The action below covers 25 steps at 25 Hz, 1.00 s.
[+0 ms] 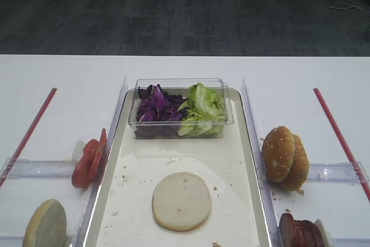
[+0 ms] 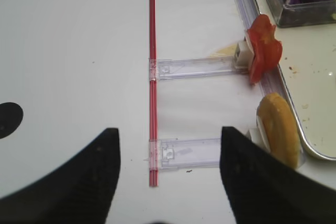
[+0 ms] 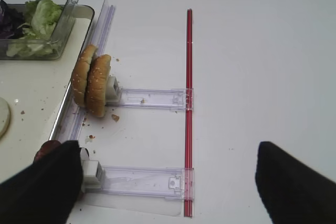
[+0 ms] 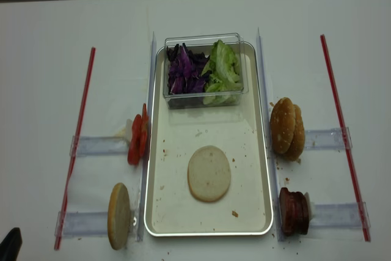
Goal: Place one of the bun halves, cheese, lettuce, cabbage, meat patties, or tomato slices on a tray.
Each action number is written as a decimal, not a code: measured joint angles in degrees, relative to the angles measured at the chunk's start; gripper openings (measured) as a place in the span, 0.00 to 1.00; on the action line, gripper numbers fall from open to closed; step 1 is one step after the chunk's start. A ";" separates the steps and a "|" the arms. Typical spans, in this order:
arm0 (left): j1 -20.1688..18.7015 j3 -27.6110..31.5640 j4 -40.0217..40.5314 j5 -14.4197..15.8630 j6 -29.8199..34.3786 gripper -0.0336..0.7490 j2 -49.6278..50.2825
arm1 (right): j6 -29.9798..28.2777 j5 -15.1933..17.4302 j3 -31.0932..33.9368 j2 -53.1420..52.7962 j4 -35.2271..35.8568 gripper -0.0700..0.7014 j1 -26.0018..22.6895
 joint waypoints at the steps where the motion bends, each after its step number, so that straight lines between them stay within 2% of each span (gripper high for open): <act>1: 0.00 0.00 0.00 0.00 -0.14 0.58 0.00 | -0.15 0.00 0.00 0.00 0.00 0.94 0.00; 25: 0.00 0.00 0.00 0.00 -0.62 0.58 0.00 | -0.21 -0.11 0.00 0.00 0.00 0.94 0.00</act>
